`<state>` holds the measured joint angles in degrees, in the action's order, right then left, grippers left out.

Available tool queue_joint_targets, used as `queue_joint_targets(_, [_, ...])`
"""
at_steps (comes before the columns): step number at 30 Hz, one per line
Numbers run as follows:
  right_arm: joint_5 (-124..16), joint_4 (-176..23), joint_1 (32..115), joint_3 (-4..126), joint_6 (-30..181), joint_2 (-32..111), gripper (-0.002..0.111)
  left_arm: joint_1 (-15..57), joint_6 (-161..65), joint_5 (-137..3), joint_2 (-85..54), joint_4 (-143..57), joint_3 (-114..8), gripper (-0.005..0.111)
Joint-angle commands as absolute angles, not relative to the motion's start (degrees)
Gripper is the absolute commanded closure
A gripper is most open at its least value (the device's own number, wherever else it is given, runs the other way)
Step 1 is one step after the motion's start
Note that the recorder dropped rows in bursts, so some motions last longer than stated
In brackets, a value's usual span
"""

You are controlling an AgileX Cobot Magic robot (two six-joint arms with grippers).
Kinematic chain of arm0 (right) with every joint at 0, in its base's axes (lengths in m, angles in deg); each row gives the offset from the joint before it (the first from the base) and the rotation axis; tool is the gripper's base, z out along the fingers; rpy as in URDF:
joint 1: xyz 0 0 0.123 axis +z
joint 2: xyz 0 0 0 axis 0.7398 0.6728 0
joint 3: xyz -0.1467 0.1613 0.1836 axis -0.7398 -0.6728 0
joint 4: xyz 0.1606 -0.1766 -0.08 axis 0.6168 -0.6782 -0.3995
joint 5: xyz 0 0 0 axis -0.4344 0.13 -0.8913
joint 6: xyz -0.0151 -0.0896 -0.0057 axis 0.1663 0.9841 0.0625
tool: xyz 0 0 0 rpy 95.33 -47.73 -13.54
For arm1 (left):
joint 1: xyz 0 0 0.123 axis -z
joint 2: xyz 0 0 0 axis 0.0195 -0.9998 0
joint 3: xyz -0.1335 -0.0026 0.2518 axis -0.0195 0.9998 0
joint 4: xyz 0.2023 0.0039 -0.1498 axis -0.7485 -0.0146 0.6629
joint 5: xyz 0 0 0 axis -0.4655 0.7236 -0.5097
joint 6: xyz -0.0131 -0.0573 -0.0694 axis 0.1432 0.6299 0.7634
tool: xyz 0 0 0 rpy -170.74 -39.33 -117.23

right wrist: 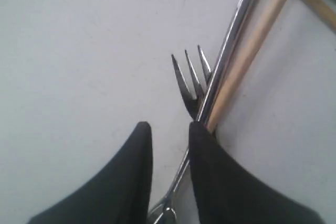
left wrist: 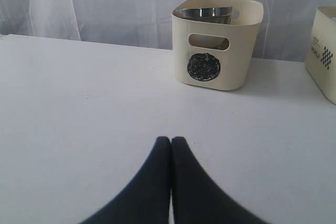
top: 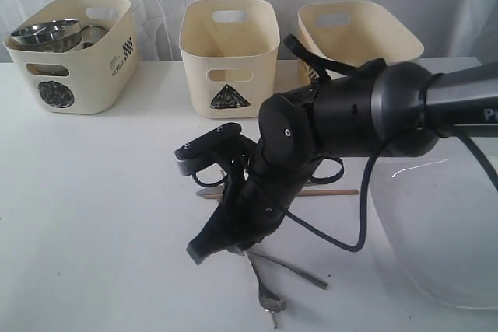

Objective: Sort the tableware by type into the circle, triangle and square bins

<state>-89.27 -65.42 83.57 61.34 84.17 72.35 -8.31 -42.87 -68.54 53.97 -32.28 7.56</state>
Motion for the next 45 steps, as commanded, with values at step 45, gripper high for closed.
queue_joint_targets(45, [-85.83,-81.25,81.93,70.46,65.77,86.06,0.084,-8.41,-42.44,-68.73,54.28,-31.87,7.76,0.107])
